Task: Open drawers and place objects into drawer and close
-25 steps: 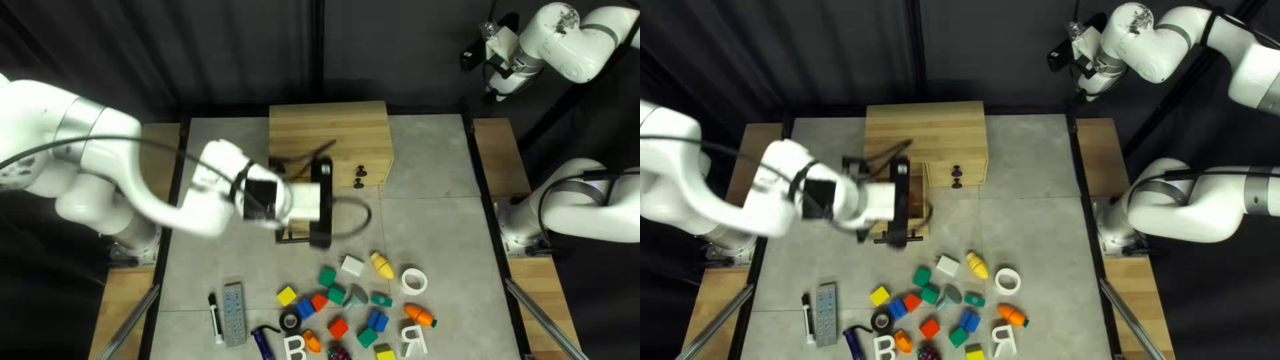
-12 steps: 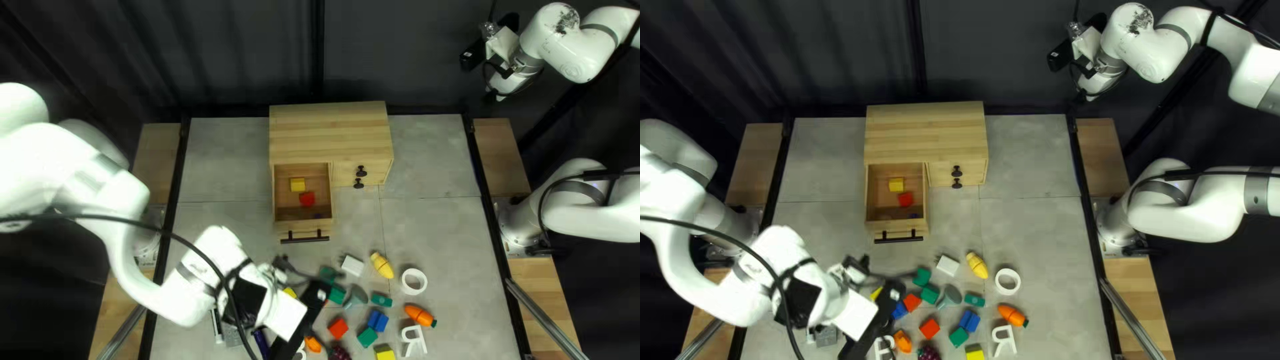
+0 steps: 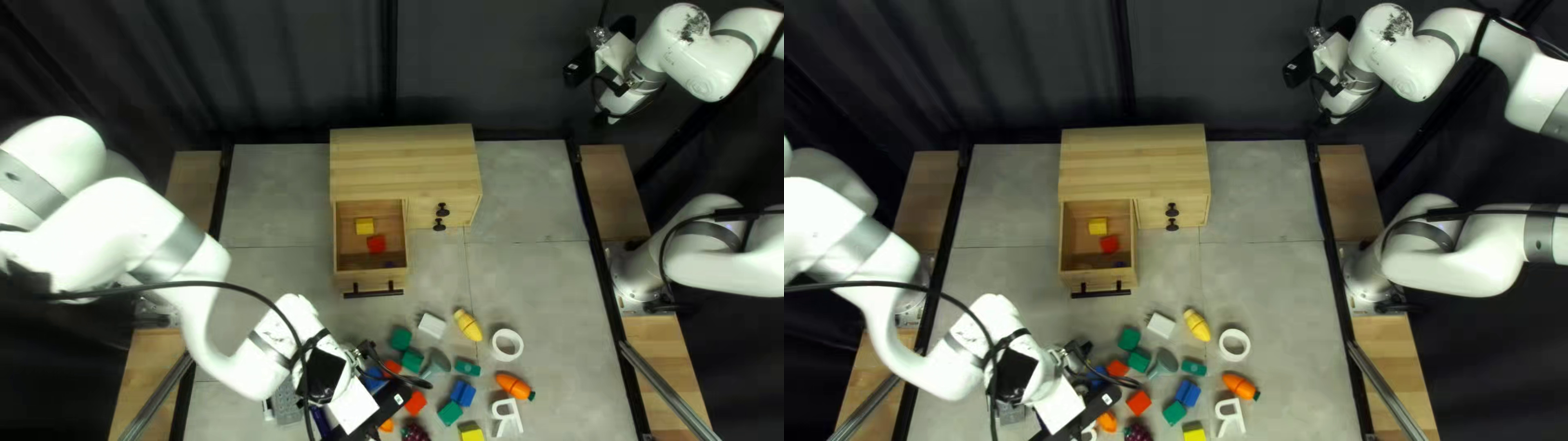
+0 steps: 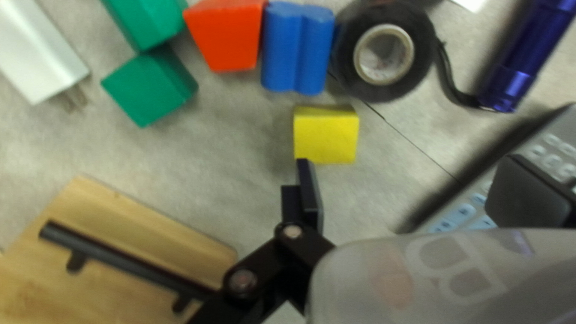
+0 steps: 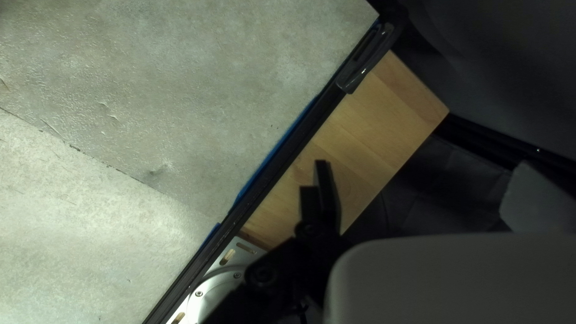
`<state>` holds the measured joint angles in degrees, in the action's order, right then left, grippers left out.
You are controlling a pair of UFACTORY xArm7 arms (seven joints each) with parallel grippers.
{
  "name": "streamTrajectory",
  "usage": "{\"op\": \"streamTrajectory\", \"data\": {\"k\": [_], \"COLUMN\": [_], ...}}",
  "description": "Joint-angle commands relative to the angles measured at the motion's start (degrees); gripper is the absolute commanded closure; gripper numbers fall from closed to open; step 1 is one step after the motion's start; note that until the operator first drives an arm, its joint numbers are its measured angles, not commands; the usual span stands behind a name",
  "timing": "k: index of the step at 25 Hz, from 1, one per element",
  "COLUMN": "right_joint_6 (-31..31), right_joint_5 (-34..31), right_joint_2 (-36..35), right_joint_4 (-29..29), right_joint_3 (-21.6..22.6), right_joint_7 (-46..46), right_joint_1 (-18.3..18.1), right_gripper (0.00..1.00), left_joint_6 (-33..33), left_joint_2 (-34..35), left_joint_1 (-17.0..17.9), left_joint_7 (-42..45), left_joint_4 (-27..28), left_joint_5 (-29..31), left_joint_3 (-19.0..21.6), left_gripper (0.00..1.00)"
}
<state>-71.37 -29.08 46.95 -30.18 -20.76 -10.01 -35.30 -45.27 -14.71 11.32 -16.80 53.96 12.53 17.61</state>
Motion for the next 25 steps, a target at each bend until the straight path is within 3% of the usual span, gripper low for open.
{"op": "streamTrajectory", "data": {"k": [1, 10, 15, 17, 18, 20, 25], "right_joint_6": [0.0, 0.0, 0.0, 0.0, 0.0, 0.0, 0.0], "right_joint_5": [0.0, 0.0, 0.0, 0.0, 0.0, 0.0, 0.0], "right_joint_2": [0.0, 0.0, 0.0, 0.0, 0.0, 0.0, 0.0], "right_joint_4": [0.0, 0.0, 0.0, 0.0, 0.0, 0.0, 0.0], "right_joint_3": [0.0, 0.0, 0.0, 0.0, 0.0, 0.0, 0.0], "right_joint_7": [0.0, 0.0, 0.0, 0.0, 0.0, 0.0, 0.0], "right_joint_1": [0.0, 0.0, 0.0, 0.0, 0.0, 0.0, 0.0], "right_gripper": [0.0, 0.0, 0.0, 0.0, 0.0, 0.0, 0.0], "left_joint_6": [1.6, 3.9, 5.2, 5.5, 5.5, 5.4, 5.5], "left_joint_2": [-0.7, -0.5, -0.8, -1.2, -1.1, -1.0, -0.8], "left_joint_1": [-1.5, -2.5, -2.7, -2.7, -2.7, -2.7, -2.7], "left_joint_7": [-1.5, 0.1, 0.9, 1.1, 1.1, 1.1, 1.2], "left_joint_4": [-1.4, -3.7, -4.3, -4.2, -4.2, -4.1, -4.3], "left_joint_5": [-0.8, -1.1, -1.4, -1.6, -1.7, -1.8, -2.1], "left_joint_3": [-0.7, -1.8, -2.1, -2.0, -2.0, -2.0, -1.8], "left_gripper": [0.0, 0.0, 0.05, 0.22, 0.9, 1.0, 1.0]}}
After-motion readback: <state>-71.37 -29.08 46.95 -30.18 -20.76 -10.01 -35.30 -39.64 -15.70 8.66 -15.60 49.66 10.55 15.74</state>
